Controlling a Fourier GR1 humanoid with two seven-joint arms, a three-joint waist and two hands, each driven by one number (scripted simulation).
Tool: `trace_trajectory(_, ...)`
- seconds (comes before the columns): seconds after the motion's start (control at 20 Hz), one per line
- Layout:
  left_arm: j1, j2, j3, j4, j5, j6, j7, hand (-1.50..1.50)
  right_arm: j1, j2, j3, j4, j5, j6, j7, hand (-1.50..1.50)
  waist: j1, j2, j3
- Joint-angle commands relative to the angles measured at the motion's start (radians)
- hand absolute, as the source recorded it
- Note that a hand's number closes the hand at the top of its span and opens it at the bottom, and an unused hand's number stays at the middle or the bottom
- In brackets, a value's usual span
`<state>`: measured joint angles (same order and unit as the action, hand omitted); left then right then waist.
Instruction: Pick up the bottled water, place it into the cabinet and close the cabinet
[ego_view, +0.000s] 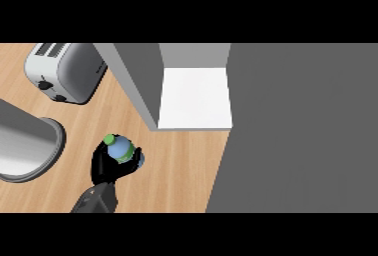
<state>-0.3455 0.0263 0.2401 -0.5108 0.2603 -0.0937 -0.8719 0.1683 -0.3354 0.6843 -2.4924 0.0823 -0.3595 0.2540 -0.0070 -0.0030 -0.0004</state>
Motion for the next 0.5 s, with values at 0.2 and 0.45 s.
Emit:
trace_trajectory(0.2,0.158,-0.025,-0.129,-0.219,-0.004,-0.073,0.052,1.5,0.042,-0.03,0.006,-0.057,0.046,-0.002,-0.012,-1.5,0.008,-0.002,0.002)
trace_trajectory(0.45,0.163,-0.006,-0.149,-0.339,-0.009,-0.058,0.159,1.5,0.054,-0.042,0.021,-0.113,0.052,-0.006,0.007,-1.5,0.002,-0.001,0.001)
